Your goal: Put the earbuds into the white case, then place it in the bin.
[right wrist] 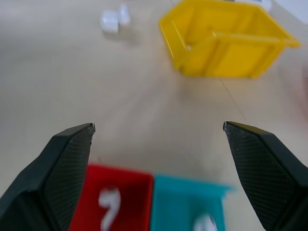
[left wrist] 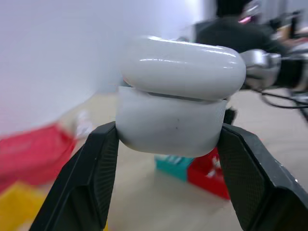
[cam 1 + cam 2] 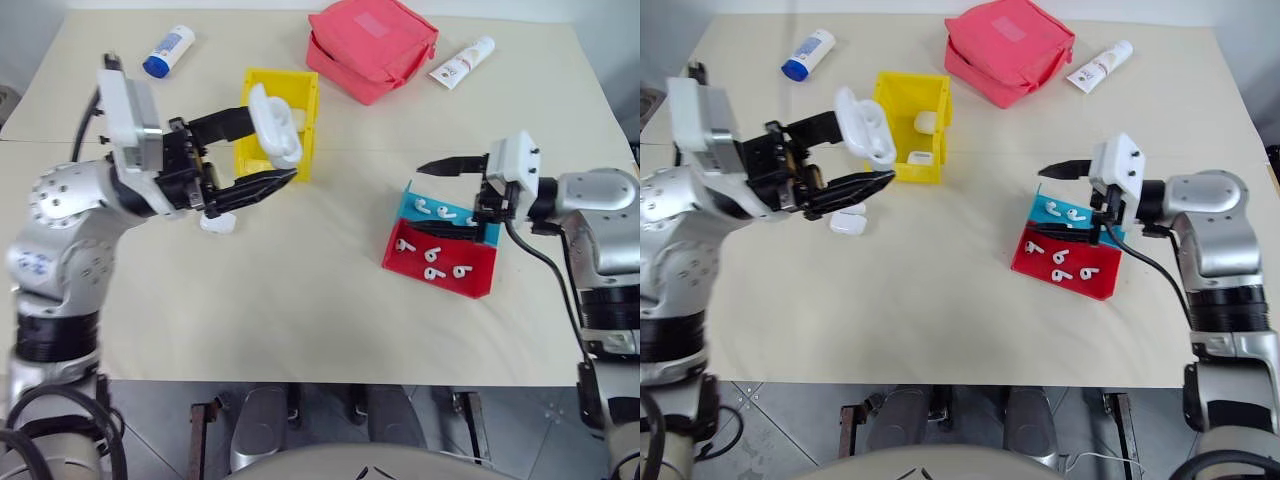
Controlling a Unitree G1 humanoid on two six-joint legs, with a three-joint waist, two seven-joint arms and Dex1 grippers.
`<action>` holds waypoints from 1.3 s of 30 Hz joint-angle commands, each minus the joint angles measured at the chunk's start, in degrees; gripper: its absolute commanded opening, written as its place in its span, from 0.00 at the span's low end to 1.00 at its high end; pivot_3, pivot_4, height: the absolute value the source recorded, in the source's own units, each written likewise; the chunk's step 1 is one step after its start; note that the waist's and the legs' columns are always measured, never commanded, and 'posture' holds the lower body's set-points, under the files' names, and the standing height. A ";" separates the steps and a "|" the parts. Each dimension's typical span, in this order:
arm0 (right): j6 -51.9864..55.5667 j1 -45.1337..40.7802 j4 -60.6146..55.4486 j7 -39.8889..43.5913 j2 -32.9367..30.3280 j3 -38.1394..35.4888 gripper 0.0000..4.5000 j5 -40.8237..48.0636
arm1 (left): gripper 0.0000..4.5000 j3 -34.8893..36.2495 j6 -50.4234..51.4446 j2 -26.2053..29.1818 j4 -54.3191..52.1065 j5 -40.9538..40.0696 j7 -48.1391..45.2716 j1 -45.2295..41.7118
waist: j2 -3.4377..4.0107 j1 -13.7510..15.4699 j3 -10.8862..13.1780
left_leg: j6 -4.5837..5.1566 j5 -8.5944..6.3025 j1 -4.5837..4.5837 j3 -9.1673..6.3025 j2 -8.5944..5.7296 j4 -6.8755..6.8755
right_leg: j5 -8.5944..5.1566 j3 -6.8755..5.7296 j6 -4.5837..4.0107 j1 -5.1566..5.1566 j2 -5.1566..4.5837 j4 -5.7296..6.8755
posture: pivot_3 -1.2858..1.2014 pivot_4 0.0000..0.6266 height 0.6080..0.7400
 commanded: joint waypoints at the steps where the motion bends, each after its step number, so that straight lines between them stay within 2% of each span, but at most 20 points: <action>1: 1.64 2.99 -5.33 -1.66 -3.81 -2.59 1.00 -0.98 | 0.61 -3.68 -5.43 -3.87 4.88 2.81 -9.10 -2.55 | -0.01 0.07 0.00 | 0.03 0.00 -0.01 0.01 0.00 0.00 | 0.01 -0.01 0.01 0.00 0.01 -0.02 | 0.52 0.24 1.00; 5: 6.92 9.76 -13.24 -5.20 -8.18 -5.10 1.00 -1.67 | 0.61 -7.70 -10.55 -9.88 12.12 6.38 -16.18 -4.74 | 0.00 0.36 0.00 | 0.08 0.01 -0.04 -0.01 0.02 0.04 | 0.02 -0.05 0.03 0.00 -0.01 -0.01 | 0.52 0.24 1.00; 9: 16.34 17.39 -23.50 -7.38 -12.40 -8.98 1.00 0.38 | 0.61 -9.70 -11.97 -14.18 14.65 7.51 -19.46 -2.91 | 0.00 0.61 0.00 | 0.11 0.01 -0.04 -0.03 0.02 0.05 | 0.02 -0.07 0.03 0.01 -0.05 -0.01 | 0.52 0.24 1.00; 18: 35.81 26.77 -39.22 -13.07 -18.45 -14.32 1.00 3.55 | 0.61 -12.00 -9.87 -17.42 12.11 10.08 -18.47 2.76 | -0.01 1.07 0.00 | 0.16 0.00 -0.04 -0.24 0.04 0.11 | 0.02 -0.14 0.04 0.14 -0.11 -0.06 | 0.52 0.24 1.00; 22: 40.98 27.57 -44.47 -14.84 -20.58 -15.06 0.81 4.16 | 0.61 -12.32 -8.90 -17.46 9.16 10.42 -17.41 4.83 | -0.01 1.08 0.00 | 0.18 -0.01 -0.04 -0.30 0.03 0.13 | 0.03 -0.17 0.04 0.17 -0.14 -0.07 | 0.52 0.24 1.00; 27: 54.27 21.38 -48.46 -17.55 -24.04 -9.37 0.81 8.42 | 0.61 -11.48 -8.54 -18.66 8.68 10.83 -14.90 5.17 | 0.00 0.95 0.00 | 0.18 -0.01 -0.04 -0.38 0.04 0.16 | 0.03 -0.14 0.04 0.23 -0.18 -0.09 | 0.52 0.24 1.00; 31: 60.27 15.90 -49.07 -20.70 -24.35 -3.29 0.81 8.90 | 0.61 -11.80 -8.14 -18.89 6.55 10.76 -14.03 7.18 | -0.01 0.91 0.00 | 0.17 -0.01 -0.05 -0.46 0.04 0.17 | 0.02 -0.02 0.04 0.26 -0.21 -0.18 | 0.52 0.24 1.00; 36: 69.25 4.87 -46.27 -25.75 -20.67 8.52 0.81 8.03 | 0.61 -12.38 -7.57 -18.08 5.06 10.64 -14.96 9.68 | -0.01 0.48 0.00 | 0.16 0.00 -0.07 -0.47 0.04 0.17 | 0.03 -0.03 0.04 0.25 -0.22 -0.16 | 0.52 0.24 1.00; 39: 71.12 1.21 -45.73 -26.93 -19.77 12.80 0.81 8.03 | 0.61 -12.59 -6.98 -17.61 3.28 10.57 -14.77 11.34 | 0.00 0.29 -0.01 | 0.15 0.01 -0.07 -0.49 0.05 0.14 | 0.02 0.01 0.03 0.25 -0.23 -0.42 | 0.52 0.24 1.00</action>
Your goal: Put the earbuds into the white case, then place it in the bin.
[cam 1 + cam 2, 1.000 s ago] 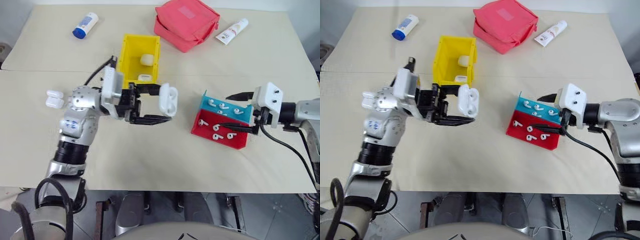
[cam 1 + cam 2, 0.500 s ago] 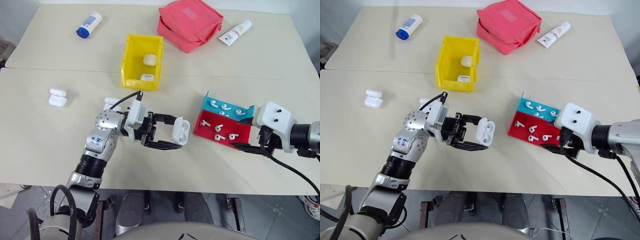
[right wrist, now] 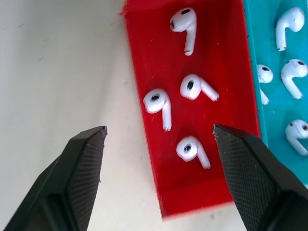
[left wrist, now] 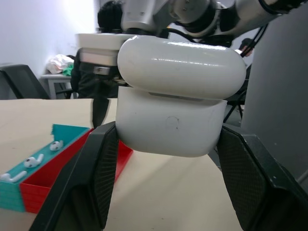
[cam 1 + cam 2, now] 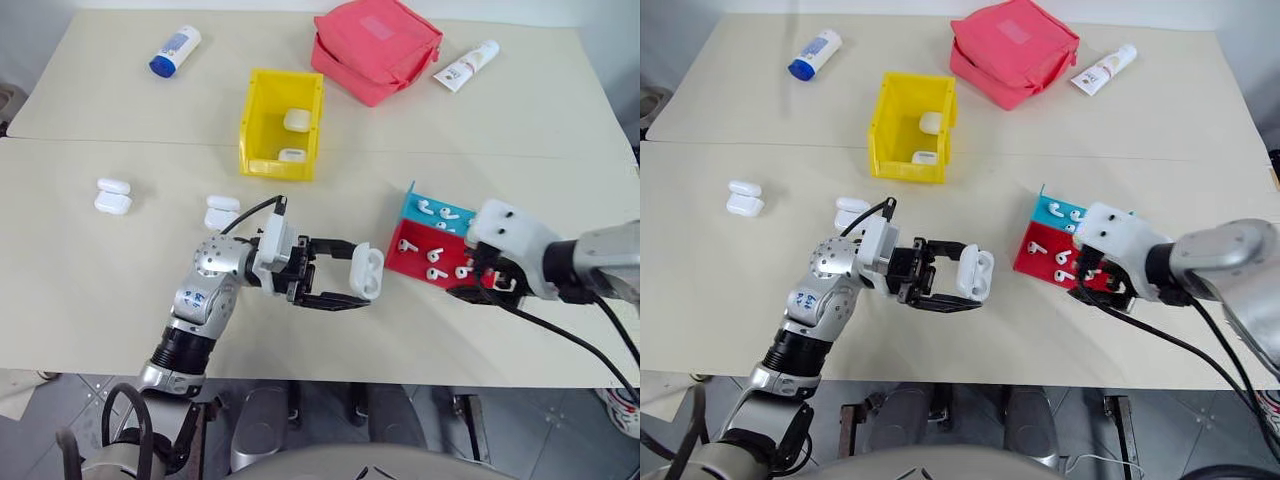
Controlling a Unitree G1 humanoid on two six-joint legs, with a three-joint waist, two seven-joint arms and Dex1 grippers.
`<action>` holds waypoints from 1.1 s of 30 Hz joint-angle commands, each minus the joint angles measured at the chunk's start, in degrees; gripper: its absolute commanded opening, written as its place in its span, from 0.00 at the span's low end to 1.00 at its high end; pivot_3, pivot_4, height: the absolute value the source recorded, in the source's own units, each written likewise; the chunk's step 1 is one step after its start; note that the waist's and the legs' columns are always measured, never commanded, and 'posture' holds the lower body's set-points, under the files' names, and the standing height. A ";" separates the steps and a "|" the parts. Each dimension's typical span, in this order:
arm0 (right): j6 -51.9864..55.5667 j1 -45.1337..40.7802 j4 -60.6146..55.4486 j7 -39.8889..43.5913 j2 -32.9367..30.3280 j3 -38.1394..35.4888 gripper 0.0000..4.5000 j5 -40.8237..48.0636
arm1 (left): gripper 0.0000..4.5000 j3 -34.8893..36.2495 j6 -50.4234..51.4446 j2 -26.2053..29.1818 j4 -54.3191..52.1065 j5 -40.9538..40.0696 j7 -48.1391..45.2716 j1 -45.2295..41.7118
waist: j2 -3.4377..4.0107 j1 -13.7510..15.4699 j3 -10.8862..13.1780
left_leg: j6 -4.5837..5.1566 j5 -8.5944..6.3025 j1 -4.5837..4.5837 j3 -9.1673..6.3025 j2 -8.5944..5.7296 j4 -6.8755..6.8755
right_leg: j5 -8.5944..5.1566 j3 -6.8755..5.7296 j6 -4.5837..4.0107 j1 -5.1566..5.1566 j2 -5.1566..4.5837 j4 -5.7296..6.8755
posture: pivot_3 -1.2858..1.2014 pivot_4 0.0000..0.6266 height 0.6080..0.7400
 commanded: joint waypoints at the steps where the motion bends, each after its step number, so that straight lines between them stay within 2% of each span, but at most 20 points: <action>1: 2.16 -3.16 0.10 -1.50 0.61 3.01 0.77 -0.35 | 0.61 -0.16 0.29 0.53 -3.72 -0.53 0.05 1.44 | 0.00 0.05 0.00 | 0.00 0.00 -0.02 -0.01 0.00 0.00 | 0.00 -0.01 0.00 0.00 0.00 0.00 | 0.52 0.24 1.00; 3: 2.75 -4.65 0.23 -1.74 0.78 4.75 0.70 -0.17 | 0.61 0.10 0.31 0.83 -4.15 -0.19 0.65 2.00 | 0.00 -0.08 0.00 | 0.00 0.00 -0.06 -0.02 -0.02 0.00 | 0.00 -0.02 0.00 0.00 0.00 0.01 | 0.52 0.24 1.00; 19: 3.53 -13.02 5.78 -4.79 4.91 16.69 0.70 -2.96 | 0.61 3.03 1.66 4.41 -6.57 -0.99 2.24 4.76 | 0.00 -0.54 0.00 | -0.01 0.01 -0.06 -0.01 -0.01 0.00 | 0.00 -0.08 0.00 -0.03 0.01 0.23 | 0.52 0.24 1.00; 33: 1.22 -14.73 8.31 -3.57 5.72 19.27 0.70 -4.81 | 0.61 3.25 2.16 4.97 -8.55 -1.02 3.59 6.09 | 0.00 -0.60 0.00 | -0.01 0.01 -0.06 0.00 -0.01 0.00 | 0.00 -0.14 0.00 -0.04 0.02 0.24 | 0.52 0.24 1.00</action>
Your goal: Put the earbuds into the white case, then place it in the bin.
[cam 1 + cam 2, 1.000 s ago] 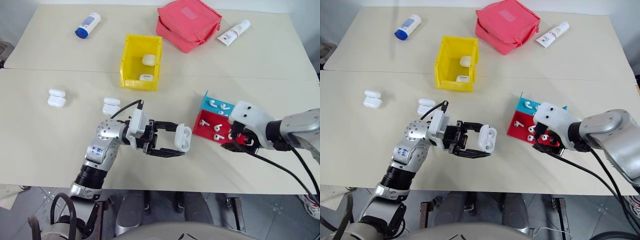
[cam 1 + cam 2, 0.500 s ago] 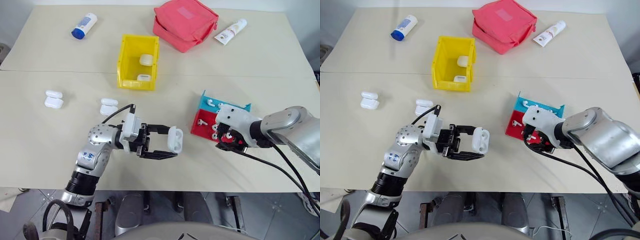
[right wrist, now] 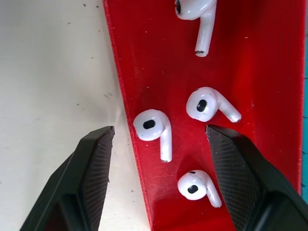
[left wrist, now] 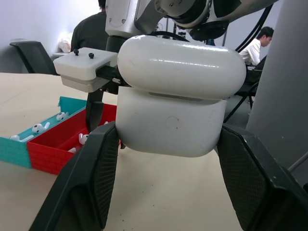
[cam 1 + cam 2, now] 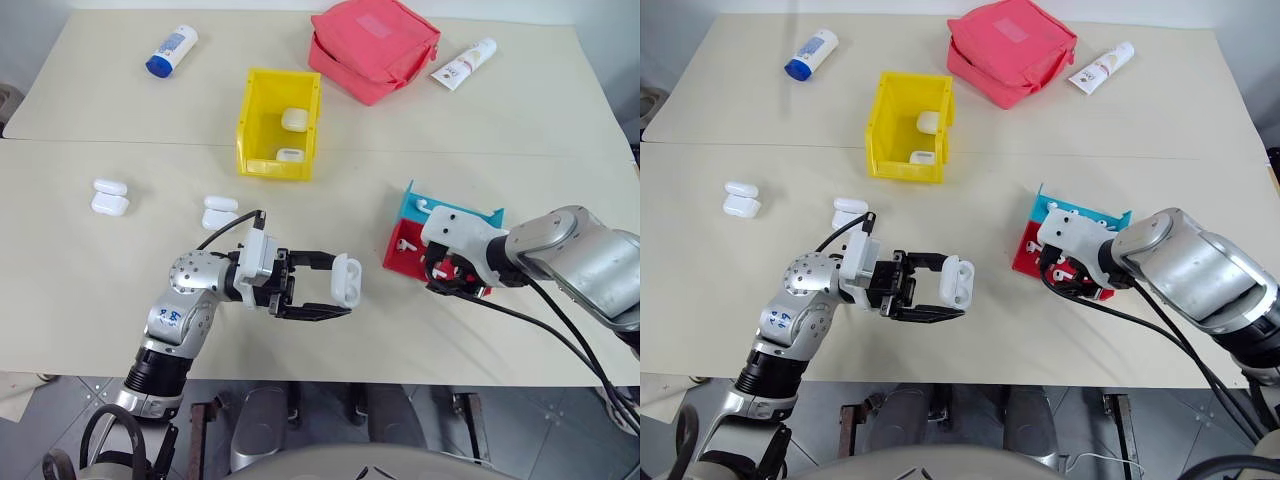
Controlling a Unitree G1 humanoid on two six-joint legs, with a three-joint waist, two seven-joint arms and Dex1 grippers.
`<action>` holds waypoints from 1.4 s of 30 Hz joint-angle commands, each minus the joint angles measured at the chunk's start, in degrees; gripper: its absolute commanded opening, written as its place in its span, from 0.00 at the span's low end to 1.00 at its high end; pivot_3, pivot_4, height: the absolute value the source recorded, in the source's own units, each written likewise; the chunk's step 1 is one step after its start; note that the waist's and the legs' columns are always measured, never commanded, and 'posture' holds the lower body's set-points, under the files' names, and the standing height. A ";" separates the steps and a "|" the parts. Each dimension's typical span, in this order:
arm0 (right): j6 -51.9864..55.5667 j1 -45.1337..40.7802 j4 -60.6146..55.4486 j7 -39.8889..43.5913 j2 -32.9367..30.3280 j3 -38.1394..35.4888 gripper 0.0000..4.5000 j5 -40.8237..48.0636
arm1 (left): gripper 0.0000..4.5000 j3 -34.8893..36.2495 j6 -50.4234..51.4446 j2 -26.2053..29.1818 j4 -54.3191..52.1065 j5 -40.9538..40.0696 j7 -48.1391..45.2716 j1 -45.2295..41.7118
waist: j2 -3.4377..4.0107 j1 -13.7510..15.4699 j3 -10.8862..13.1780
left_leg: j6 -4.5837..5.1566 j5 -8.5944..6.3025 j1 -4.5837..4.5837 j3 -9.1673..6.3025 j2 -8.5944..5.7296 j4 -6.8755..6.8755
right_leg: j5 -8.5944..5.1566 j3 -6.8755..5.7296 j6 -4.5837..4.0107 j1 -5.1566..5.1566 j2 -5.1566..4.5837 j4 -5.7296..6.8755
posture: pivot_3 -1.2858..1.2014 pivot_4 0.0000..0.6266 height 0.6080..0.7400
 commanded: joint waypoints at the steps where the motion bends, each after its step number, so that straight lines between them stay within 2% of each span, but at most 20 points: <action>1: -0.75 -0.97 -0.41 0.37 0.17 0.05 0.70 -0.76 | 0.61 0.70 -0.11 0.15 -2.58 -1.01 0.36 0.48 | 0.00 -0.02 0.00 | 0.00 0.00 0.00 0.00 0.00 0.00 | 0.00 0.00 0.00 0.00 0.00 0.00 | 0.52 0.24 1.00; 3: -1.13 -0.95 -0.25 0.65 0.14 0.30 0.70 -1.00 | 0.61 0.65 -0.21 0.20 -2.53 -0.88 0.49 0.45 | 0.00 -0.01 0.00 | 0.00 0.00 0.00 0.00 0.00 0.00 | 0.00 0.00 0.00 0.00 0.00 0.00 | 0.52 0.24 1.00; 5: -1.24 -0.90 -0.35 0.92 0.06 0.48 0.62 -1.16 | 0.61 0.67 -0.20 0.29 -2.66 -0.90 0.57 0.54 | 0.00 -0.01 0.00 | 0.00 0.00 0.00 0.00 0.00 0.00 | 0.00 0.00 0.00 0.00 0.00 0.00 | 0.52 0.24 1.00; 7: -1.26 -0.86 -0.36 1.10 0.10 0.53 0.51 -1.27 | 0.61 0.69 -0.25 0.35 -2.67 -0.81 0.65 0.56 | 0.00 0.00 0.00 | 0.00 0.00 0.00 0.00 0.00 0.00 | 0.00 0.00 0.00 0.00 0.00 0.00 | 0.52 0.24 1.00; 12: -1.12 -0.71 -0.66 1.50 0.11 0.76 0.12 -1.32 | 0.61 0.71 -0.39 0.49 -2.68 -0.69 0.84 0.60 | 0.00 -0.01 0.00 | 0.00 0.00 0.00 0.00 0.00 0.00 | 0.00 0.01 0.00 0.00 0.00 0.00 | 0.52 0.24 1.00; 21: -1.40 -0.17 -1.66 2.25 -0.49 -1.64 0.11 -0.43 | 0.61 0.59 -0.75 0.42 -1.95 -0.41 0.90 0.42 | 0.00 -0.01 0.00 | 0.00 0.00 0.00 0.00 0.00 0.00 | 0.00 0.01 0.00 0.00 -0.01 0.00 | 0.52 0.24 1.00; 25: -2.80 1.75 -3.22 4.31 -0.70 -9.12 0.11 2.95 | 0.61 0.57 -0.91 0.43 -1.55 -0.57 0.49 0.38 | 0.00 0.03 0.00 | 0.00 0.00 0.00 0.00 0.00 0.00 | 0.00 0.01 0.00 0.00 -0.01 0.00 | 0.52 0.24 1.00; 27: -5.34 5.09 -5.04 7.21 -0.90 -18.25 0.11 7.05 | 0.61 0.32 -1.48 0.14 -0.18 -0.38 -0.23 -0.18 | 0.00 0.21 0.00 | 0.00 0.00 -0.01 -0.01 0.00 0.00 | 0.00 0.01 0.00 0.01 0.00 -0.02 | 0.52 0.24 1.00; 30: -12.21 11.42 -7.39 10.53 3.40 -33.45 0.11 13.63 | 0.61 0.28 -2.13 -0.54 2.41 -0.53 -1.59 -1.47 | -0.01 0.48 0.00 | 0.01 -0.01 -0.01 -0.02 -0.01 -0.01 | 0.00 -0.01 0.00 0.05 0.01 -0.06 | 0.52 0.24 1.00; 34: -16.51 15.73 -8.63 10.93 7.80 -42.13 0.11 19.22 | 0.61 0.30 -2.77 -1.23 5.19 -0.87 -3.66 -2.80 | -0.01 0.56 0.00 | 0.02 -0.01 0.05 -0.01 0.00 -0.02 | 0.04 -0.27 0.07 0.12 0.08 -0.10 | 0.52 0.24 1.00; 36: -21.69 16.45 -9.31 8.93 15.58 -46.95 0.11 25.30 | 0.61 0.02 -3.45 -2.19 8.15 -0.89 -5.51 -4.40 | -0.03 0.51 -0.01 | 0.02 -0.01 0.05 -0.01 0.01 -0.02 | 0.04 -0.28 0.07 0.12 0.08 -0.11 | 0.52 0.24 1.00; 39: -25.09 16.81 -10.56 4.71 25.28 -49.07 0.11 34.60 | 0.61 -0.25 -4.67 -4.25 12.51 -1.37 -9.26 -7.61 | -0.04 0.44 -0.02 | 0.00 0.02 0.06 -0.01 0.02 -0.03 | 0.04 -0.31 0.07 0.10 0.14 -0.06 | 0.52 0.24 1.00; 42: -26.95 17.80 -11.19 2.38 27.93 -46.88 0.11 35.99 | 0.61 0.57 -4.72 -5.53 14.91 -1.73 -10.88 -10.15 | -0.04 0.34 -0.02 | 0.02 0.02 0.04 0.01 -0.03 -0.02 | 0.04 -0.29 0.07 0.08 0.11 -0.03 | 0.52 0.24 1.00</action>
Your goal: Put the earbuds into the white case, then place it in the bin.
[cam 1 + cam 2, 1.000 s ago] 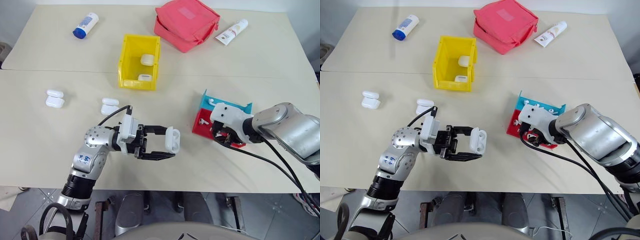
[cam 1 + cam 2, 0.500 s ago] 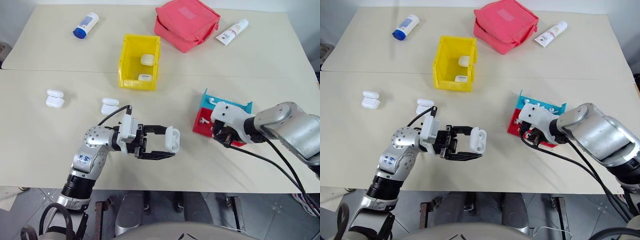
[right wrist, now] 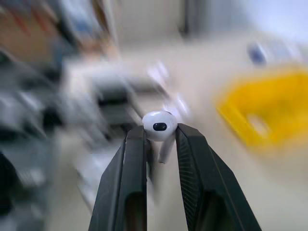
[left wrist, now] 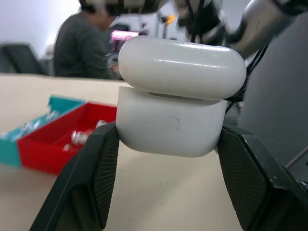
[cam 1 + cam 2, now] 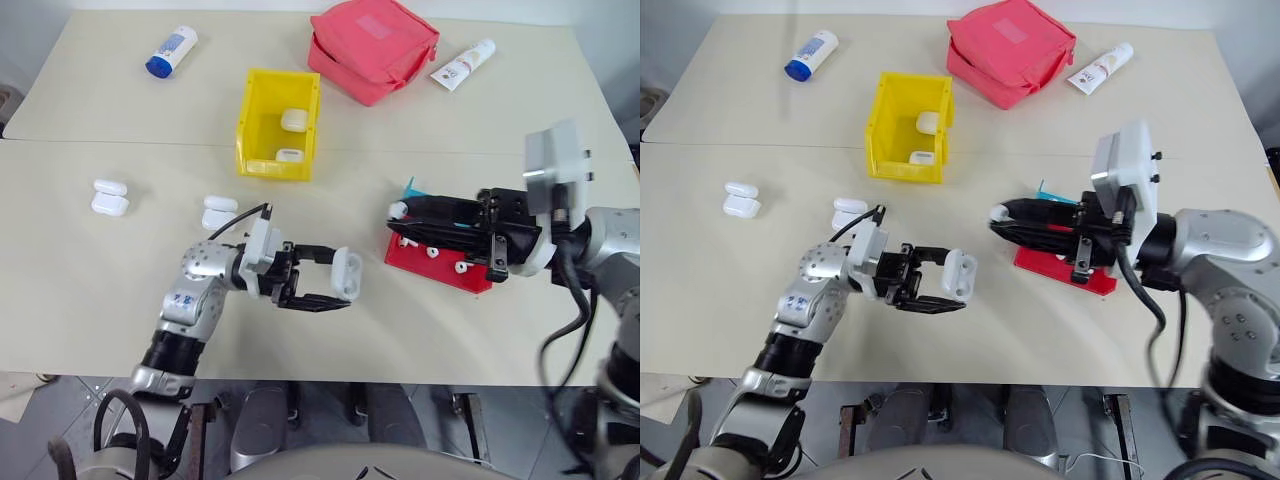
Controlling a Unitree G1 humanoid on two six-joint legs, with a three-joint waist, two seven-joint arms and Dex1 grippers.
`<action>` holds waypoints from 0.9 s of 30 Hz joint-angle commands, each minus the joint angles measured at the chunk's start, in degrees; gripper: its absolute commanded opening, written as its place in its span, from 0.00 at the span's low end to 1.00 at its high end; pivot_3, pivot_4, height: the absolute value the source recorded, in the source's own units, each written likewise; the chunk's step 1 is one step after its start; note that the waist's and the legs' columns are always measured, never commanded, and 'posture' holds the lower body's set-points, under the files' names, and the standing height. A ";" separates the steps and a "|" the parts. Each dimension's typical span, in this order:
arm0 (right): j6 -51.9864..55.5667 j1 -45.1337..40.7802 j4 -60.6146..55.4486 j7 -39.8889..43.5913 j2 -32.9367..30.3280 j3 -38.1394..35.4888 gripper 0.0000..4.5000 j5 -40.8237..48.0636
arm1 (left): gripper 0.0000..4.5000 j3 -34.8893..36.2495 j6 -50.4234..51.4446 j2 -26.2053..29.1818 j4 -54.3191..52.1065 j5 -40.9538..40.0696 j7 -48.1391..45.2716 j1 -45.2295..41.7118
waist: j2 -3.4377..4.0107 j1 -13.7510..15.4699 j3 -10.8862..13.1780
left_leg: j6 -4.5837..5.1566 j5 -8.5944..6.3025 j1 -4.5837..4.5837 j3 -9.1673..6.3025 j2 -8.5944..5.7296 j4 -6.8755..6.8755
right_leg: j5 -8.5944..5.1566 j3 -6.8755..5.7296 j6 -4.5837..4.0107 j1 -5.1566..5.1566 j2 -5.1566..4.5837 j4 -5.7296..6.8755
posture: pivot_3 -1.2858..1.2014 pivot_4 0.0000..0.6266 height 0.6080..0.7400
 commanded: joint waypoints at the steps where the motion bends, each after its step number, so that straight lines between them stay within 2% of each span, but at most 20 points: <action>1: -3.28 1.24 -2.02 -2.68 0.88 0.93 0.11 2.21 | 0.61 1.05 -0.78 -0.70 1.42 -1.45 -2.28 -2.16 | 0.00 0.06 0.00 | 0.02 0.00 0.00 0.00 -0.02 0.00 | 0.00 0.00 0.00 0.00 -0.02 0.00 | 0.52 0.24 1.00; 11: -11.73 6.76 -1.62 -3.20 2.02 8.13 0.11 -1.14 | 0.61 3.85 3.71 -1.65 0.66 -4.35 -2.41 -6.32 | 0.00 -0.12 0.00 | 0.04 0.00 0.00 -0.01 -0.02 0.00 | 0.00 0.02 0.00 -0.01 0.00 0.02 | 0.52 0.24 1.00; 27: -22.01 8.71 4.38 -1.20 2.44 15.14 0.11 -8.90 | 0.61 5.07 9.73 -0.84 -6.44 -8.26 -3.66 -4.16 | 0.00 -0.16 0.00 | 0.04 0.00 0.00 -0.01 -0.01 0.00 | 0.00 0.02 0.00 -0.01 0.02 0.02 | 0.52 0.24 1.00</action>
